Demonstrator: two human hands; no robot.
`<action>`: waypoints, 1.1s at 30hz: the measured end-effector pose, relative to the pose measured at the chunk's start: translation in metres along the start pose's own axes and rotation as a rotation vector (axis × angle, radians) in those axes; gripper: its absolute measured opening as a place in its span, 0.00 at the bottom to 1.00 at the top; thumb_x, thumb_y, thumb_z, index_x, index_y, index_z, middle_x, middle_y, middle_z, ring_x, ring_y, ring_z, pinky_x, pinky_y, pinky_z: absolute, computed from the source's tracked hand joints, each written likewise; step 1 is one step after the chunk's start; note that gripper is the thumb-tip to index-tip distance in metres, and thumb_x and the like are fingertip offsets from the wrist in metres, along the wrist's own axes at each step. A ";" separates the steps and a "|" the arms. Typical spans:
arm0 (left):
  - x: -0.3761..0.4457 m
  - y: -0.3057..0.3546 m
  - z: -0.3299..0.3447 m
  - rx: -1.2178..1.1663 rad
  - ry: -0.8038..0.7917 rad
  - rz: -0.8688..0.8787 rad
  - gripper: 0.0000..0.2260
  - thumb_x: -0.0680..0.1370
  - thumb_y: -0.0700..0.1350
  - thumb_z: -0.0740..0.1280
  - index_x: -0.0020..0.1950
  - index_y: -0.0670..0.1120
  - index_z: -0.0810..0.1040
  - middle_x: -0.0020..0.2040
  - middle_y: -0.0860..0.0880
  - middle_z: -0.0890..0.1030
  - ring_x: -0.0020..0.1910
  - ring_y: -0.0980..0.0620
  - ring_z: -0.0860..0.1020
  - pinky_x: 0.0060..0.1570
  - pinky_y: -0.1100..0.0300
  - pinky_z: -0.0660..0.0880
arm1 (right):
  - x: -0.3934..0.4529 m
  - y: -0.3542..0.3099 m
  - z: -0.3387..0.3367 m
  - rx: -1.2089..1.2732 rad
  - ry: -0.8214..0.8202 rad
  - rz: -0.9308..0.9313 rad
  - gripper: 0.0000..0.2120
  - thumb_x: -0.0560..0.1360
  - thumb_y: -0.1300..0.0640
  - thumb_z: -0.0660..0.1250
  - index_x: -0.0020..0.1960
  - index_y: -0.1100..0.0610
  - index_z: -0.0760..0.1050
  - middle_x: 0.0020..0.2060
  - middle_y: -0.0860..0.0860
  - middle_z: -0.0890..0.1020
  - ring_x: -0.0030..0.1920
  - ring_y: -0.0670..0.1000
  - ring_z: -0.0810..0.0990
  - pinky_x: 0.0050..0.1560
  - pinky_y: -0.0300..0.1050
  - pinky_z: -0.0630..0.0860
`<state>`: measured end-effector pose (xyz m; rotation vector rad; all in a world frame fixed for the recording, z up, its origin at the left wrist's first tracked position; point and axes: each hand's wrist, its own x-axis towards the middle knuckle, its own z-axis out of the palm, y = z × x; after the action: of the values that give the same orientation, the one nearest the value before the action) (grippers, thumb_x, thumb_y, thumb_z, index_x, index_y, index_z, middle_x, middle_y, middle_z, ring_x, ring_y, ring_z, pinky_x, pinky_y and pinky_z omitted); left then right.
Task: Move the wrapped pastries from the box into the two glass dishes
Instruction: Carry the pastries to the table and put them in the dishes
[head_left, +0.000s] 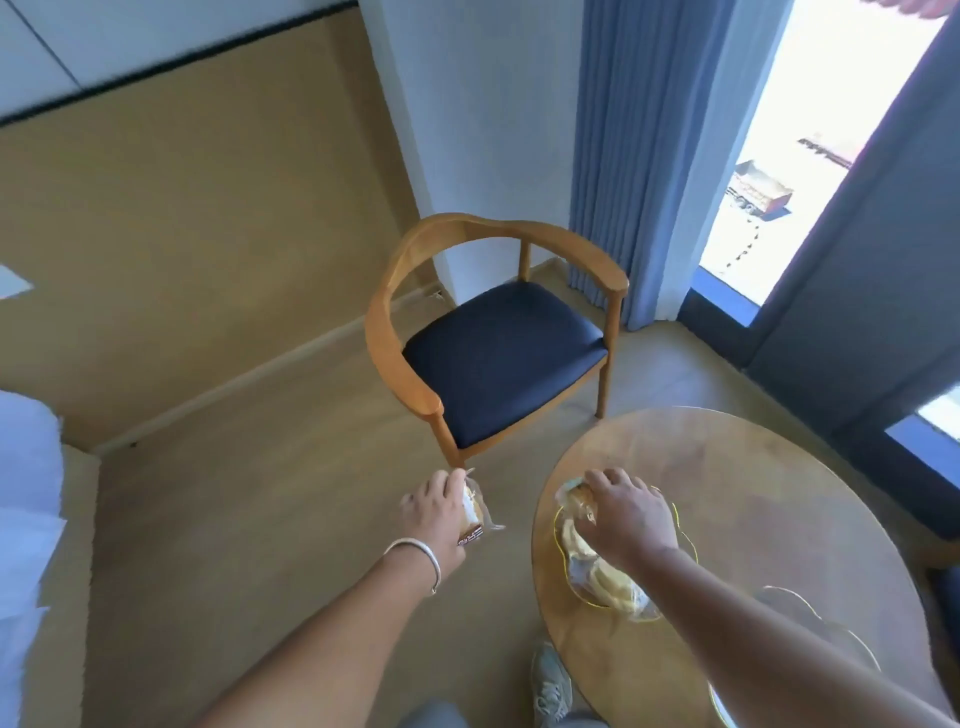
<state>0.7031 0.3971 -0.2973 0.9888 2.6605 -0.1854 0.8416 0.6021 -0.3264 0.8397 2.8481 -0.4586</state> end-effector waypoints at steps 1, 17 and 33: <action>0.013 0.007 -0.001 0.028 -0.009 0.039 0.39 0.68 0.48 0.72 0.73 0.51 0.54 0.63 0.51 0.66 0.61 0.50 0.69 0.56 0.57 0.66 | 0.000 0.011 0.000 0.012 0.004 0.044 0.21 0.73 0.40 0.61 0.63 0.47 0.70 0.60 0.48 0.76 0.60 0.53 0.76 0.57 0.48 0.71; 0.175 0.127 0.029 0.242 -0.120 0.781 0.40 0.69 0.46 0.74 0.74 0.54 0.55 0.65 0.47 0.63 0.64 0.47 0.65 0.63 0.55 0.65 | -0.018 0.090 0.029 0.135 -0.102 0.737 0.24 0.73 0.41 0.61 0.63 0.53 0.69 0.58 0.52 0.75 0.58 0.56 0.76 0.54 0.50 0.73; 0.222 0.193 0.085 0.456 -0.206 1.114 0.37 0.73 0.43 0.70 0.76 0.48 0.52 0.69 0.45 0.64 0.67 0.46 0.64 0.65 0.55 0.63 | 0.017 0.093 0.088 0.279 -0.119 0.944 0.27 0.68 0.29 0.60 0.54 0.50 0.75 0.46 0.49 0.77 0.48 0.55 0.80 0.43 0.48 0.73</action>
<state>0.6887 0.6612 -0.4518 2.2467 1.5618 -0.5869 0.8826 0.6560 -0.4366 1.9407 1.9623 -0.7075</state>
